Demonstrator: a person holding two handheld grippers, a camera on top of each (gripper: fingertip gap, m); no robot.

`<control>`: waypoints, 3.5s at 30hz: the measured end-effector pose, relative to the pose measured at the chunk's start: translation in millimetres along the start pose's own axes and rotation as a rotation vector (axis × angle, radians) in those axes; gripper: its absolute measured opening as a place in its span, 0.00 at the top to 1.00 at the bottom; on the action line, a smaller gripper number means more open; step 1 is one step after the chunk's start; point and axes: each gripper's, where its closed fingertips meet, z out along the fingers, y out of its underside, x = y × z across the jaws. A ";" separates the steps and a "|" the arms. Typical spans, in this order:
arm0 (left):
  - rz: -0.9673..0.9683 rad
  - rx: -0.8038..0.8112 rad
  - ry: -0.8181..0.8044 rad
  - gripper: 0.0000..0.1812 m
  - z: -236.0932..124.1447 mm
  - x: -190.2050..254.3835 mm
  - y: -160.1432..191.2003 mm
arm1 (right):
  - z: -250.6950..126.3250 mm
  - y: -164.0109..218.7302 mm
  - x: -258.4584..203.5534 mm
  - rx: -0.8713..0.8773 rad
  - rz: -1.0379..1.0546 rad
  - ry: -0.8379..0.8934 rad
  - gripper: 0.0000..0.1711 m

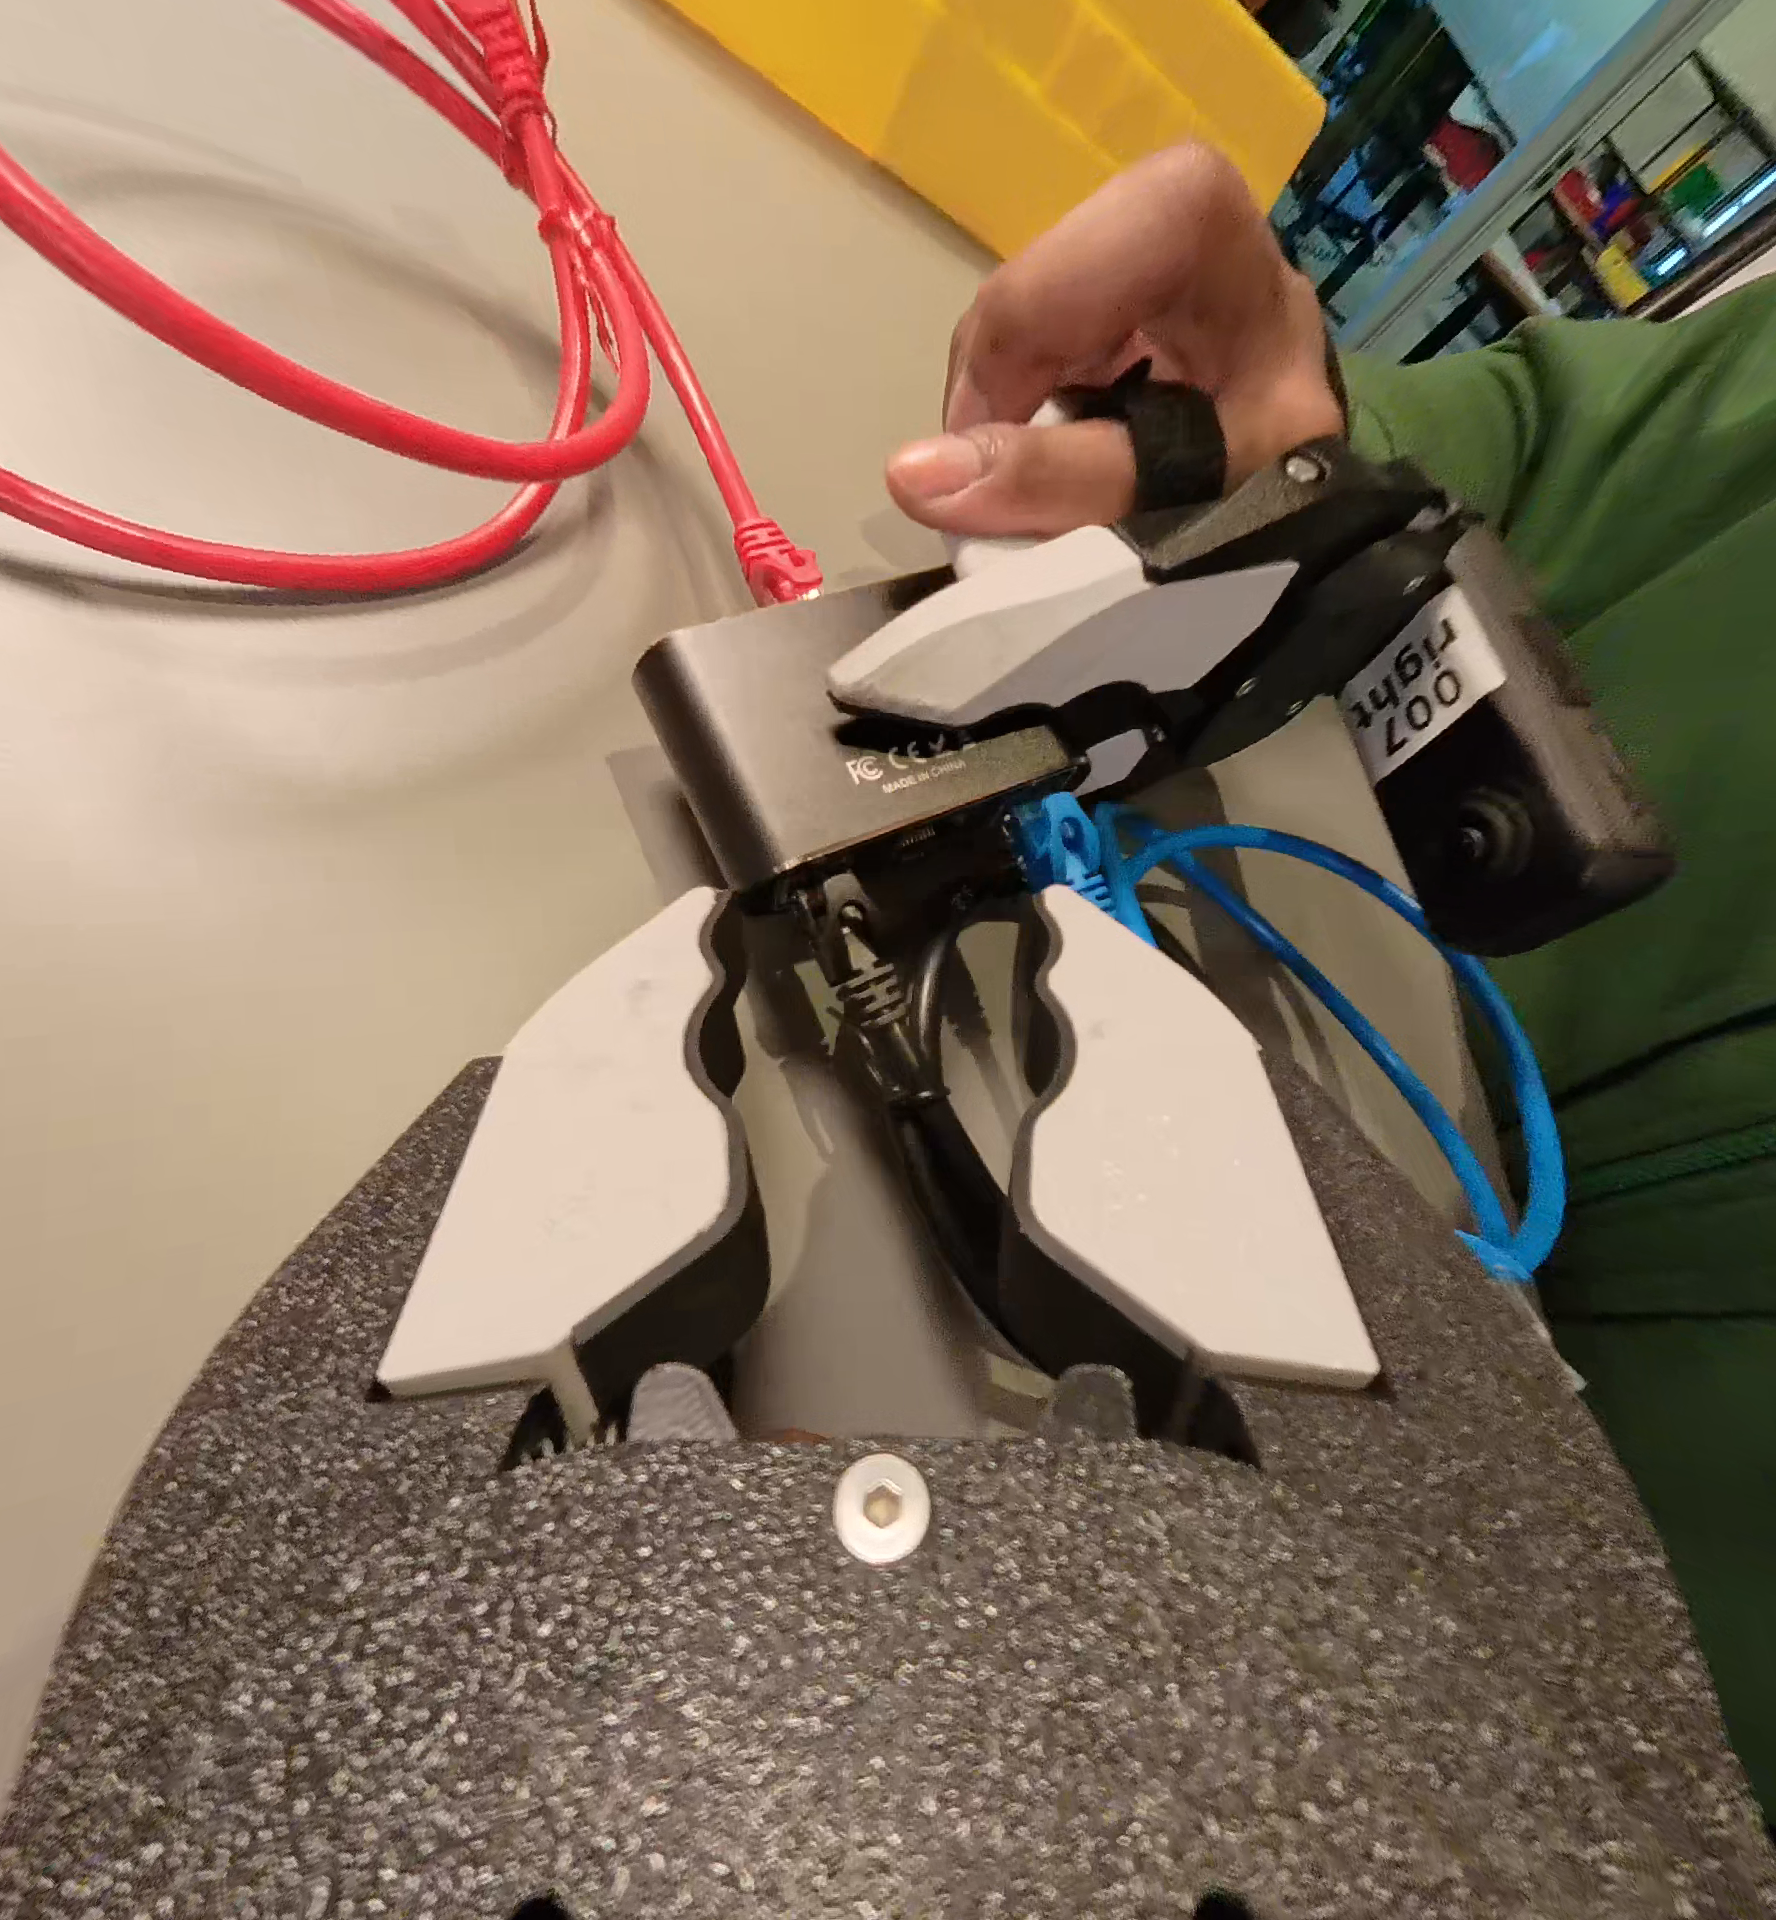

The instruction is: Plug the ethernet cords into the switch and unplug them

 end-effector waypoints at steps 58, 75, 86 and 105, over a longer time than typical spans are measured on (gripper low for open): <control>-0.200 0.494 0.222 0.79 -28.7 29.2 -49.6 | -43.9 -28.2 31.7 0.521 1.336 -0.782 0.82; 0.039 0.654 -0.116 0.85 -74.7 20.3 -80.9 | -27.7 -3.4 43.9 0.394 1.264 -0.511 0.85; -0.134 1.050 -0.249 0.85 -109.2 -8.6 -80.4 | -33.1 -11.3 63.4 0.314 1.186 -0.387 0.82; -0.055 1.137 0.123 0.85 -75.5 35.4 -82.4 | -4.6 -52.0 70.4 0.427 1.587 -0.486 0.85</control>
